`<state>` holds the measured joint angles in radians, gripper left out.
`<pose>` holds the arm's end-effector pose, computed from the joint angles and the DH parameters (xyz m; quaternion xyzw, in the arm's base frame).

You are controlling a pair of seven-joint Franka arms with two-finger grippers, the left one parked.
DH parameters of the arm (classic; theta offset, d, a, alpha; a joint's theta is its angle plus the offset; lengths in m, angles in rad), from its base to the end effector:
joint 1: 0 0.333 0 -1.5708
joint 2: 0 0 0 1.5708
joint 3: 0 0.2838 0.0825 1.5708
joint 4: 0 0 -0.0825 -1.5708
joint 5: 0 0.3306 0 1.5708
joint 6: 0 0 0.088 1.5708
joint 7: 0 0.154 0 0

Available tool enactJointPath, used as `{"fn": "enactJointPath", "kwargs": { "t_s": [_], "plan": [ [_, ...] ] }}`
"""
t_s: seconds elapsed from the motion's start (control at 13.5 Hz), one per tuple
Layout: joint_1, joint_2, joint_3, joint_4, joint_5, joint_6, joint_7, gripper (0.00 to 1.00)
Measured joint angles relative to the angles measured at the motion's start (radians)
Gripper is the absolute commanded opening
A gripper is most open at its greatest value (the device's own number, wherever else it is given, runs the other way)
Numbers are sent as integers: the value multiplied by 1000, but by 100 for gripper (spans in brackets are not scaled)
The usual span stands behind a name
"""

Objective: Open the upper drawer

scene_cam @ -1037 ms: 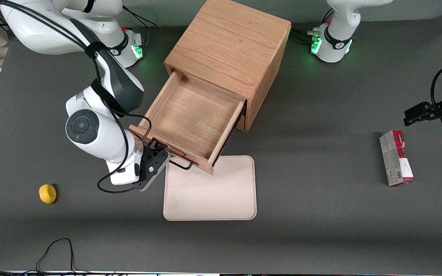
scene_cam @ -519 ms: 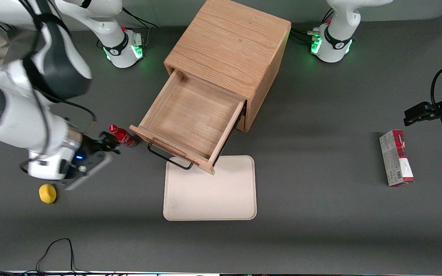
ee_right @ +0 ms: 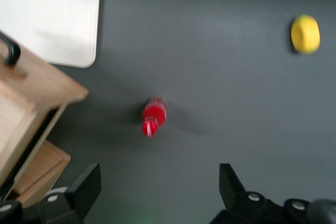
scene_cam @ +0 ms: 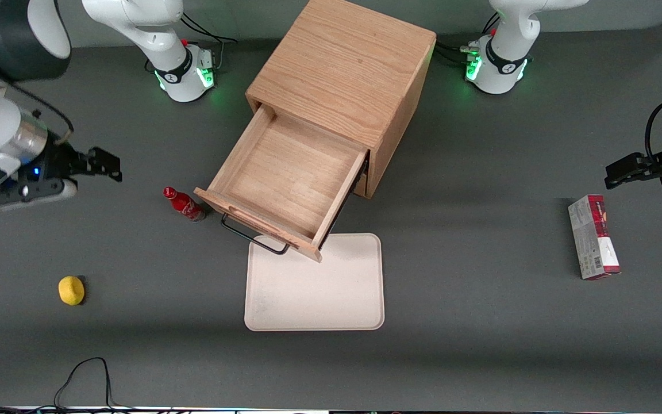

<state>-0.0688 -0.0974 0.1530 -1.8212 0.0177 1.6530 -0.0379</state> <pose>0.4688 0.0442 0.4942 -0.9976 -0.0593 0.0360 0.0006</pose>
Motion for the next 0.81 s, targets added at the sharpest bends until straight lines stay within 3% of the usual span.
{"fn": "enactJointPath", "kwargs": {
  "t_s": [0.37,0.81],
  "plan": [
    [0,-77,-24,-24,0,-59,23,100],
    [5,-74,-21,-24,0,23,236,100]
  ]
}}
